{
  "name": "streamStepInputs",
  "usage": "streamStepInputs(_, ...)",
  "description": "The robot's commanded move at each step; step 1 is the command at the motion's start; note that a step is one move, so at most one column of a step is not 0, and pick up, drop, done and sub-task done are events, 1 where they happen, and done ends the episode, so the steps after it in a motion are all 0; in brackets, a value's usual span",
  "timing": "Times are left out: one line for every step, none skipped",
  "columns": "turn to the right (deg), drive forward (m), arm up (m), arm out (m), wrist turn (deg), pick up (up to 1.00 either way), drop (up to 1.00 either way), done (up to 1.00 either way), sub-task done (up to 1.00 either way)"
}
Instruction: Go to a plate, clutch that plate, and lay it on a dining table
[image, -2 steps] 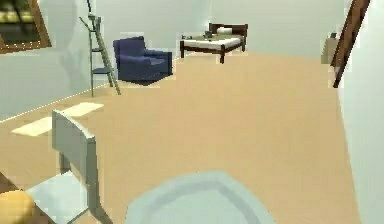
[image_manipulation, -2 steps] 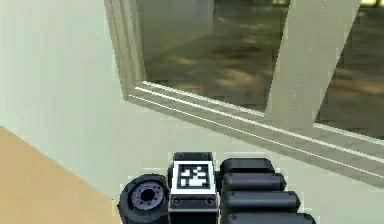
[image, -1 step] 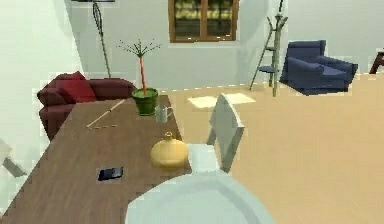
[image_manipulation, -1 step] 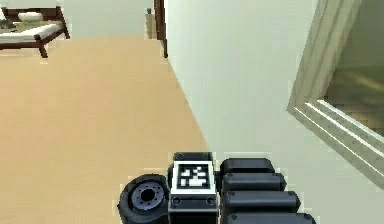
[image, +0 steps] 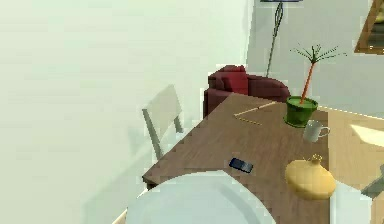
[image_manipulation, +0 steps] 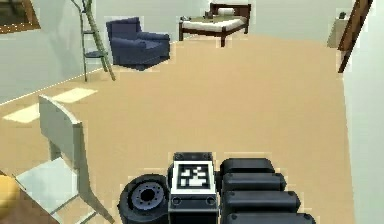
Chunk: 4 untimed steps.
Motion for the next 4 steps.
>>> streamStepInputs(-6.0, 0.00, 0.00, 0.00, 0.0, 0.00, 0.00, 0.00, 0.00)
streamStepInputs(0.0, 0.30, 0.00, 0.00, 0.0, 0.00, 0.00, 0.00, 0.00)
streamStepInputs(45.0, 0.00, 0.00, 0.00, 0.0, 0.00, 0.00, 0.00, 0.00)
streamStepInputs(33.0, 0.00, 0.00, 0.00, 0.0, 0.00, 0.00, 0.00, 0.00)
